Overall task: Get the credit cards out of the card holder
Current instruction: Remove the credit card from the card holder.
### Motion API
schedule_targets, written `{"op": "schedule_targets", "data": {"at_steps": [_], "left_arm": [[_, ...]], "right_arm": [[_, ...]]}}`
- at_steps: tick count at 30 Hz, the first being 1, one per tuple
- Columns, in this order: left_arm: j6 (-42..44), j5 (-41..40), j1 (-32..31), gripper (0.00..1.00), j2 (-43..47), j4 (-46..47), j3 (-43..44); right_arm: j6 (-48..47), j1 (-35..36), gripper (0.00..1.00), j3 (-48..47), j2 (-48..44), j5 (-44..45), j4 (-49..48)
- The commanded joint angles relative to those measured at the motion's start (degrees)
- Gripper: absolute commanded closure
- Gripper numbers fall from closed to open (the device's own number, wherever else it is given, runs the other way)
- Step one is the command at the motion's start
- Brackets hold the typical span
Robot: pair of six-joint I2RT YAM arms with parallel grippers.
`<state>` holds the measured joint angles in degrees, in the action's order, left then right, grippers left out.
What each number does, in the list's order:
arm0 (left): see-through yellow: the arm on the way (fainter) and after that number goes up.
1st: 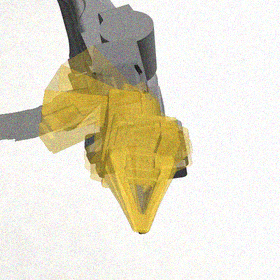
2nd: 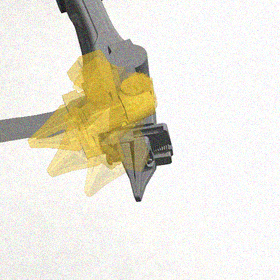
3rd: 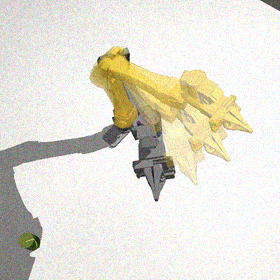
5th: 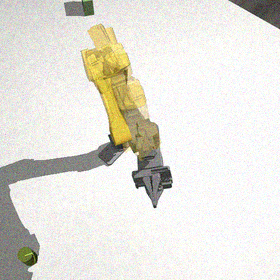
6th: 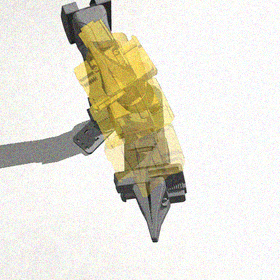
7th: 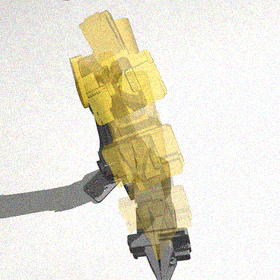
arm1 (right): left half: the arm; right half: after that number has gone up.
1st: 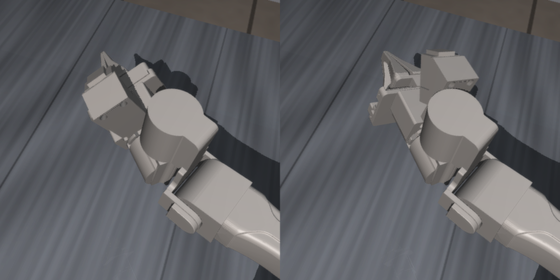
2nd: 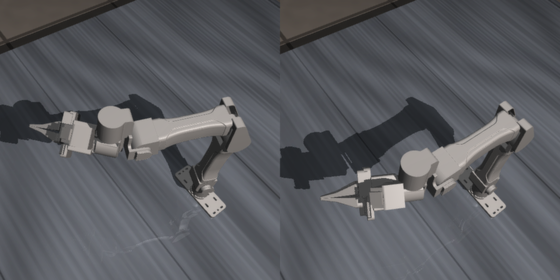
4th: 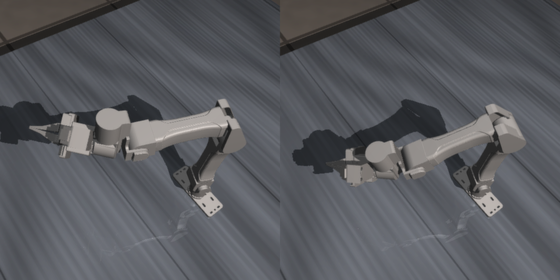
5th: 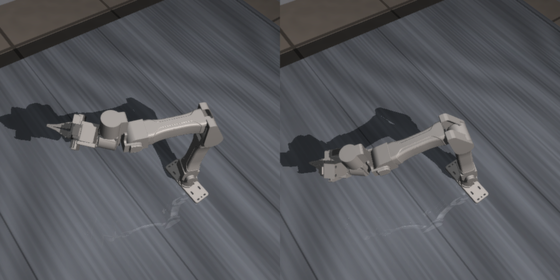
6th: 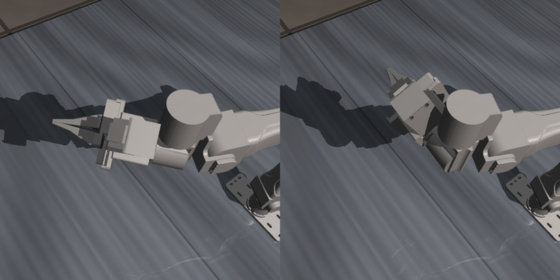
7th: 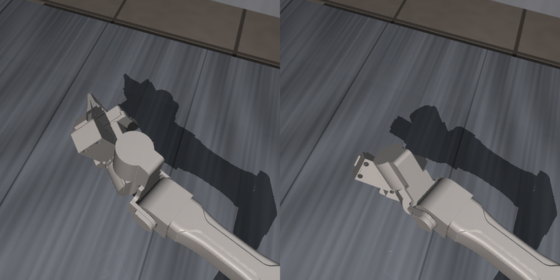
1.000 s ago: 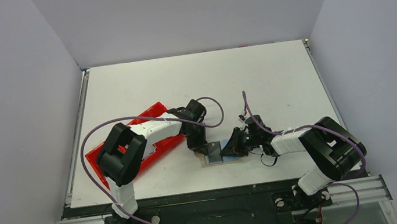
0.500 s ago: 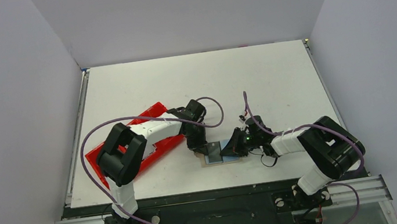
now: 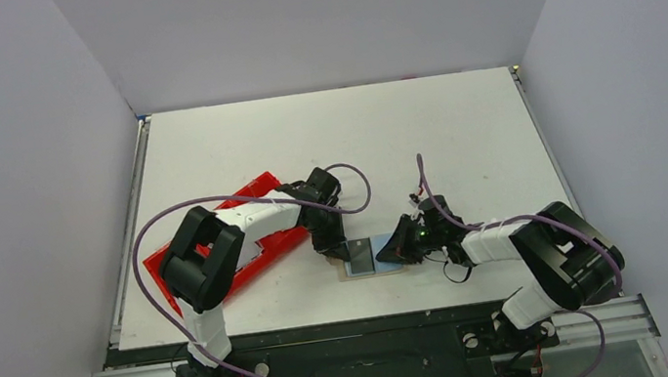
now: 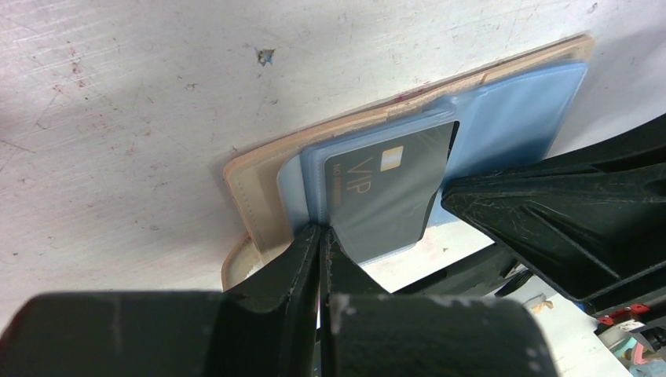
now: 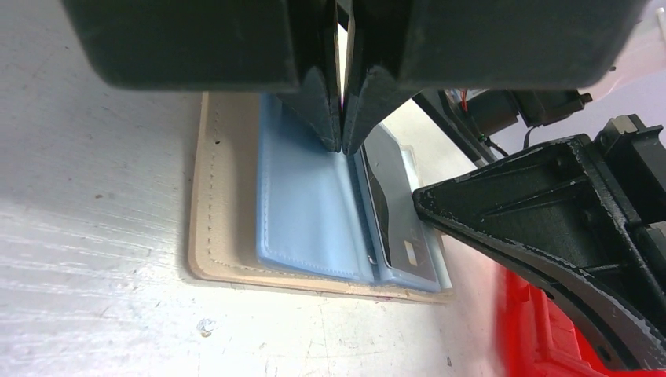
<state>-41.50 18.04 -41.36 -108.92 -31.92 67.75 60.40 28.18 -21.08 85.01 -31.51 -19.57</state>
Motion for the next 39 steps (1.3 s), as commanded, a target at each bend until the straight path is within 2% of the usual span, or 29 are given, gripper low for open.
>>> {"op": "schedule_targets", "data": {"at_steps": [1, 6, 12, 28, 39], "left_arm": [[2.28, -8.30, 0.15, 1.00, -4.71, -0.67, -3.26], [1.96, -8.13, 0.15, 1.00, -5.19, -0.51, -3.14], [1.85, -7.81, 0.06, 1.00, -5.50, -0.43, -3.04], [1.63, -6.93, -0.62, 1.00, -5.94, 0.24, -2.92], [1.72, -7.60, -0.56, 1.00, -5.73, -0.32, -3.46]], "right_arm": [[-0.60, -0.39, 1.00, 0.64, -0.63, 0.20, -2.76], [0.31, 0.46, 0.93, 0.49, 1.00, -2.06, -6.06], [0.64, 1.44, 0.91, 0.17, 2.39, -2.42, -6.89], [2.16, 2.76, 0.93, -0.56, 5.08, -2.62, -9.43], [1.48, 2.84, 1.00, -0.83, 3.22, -0.70, -6.93]]}}
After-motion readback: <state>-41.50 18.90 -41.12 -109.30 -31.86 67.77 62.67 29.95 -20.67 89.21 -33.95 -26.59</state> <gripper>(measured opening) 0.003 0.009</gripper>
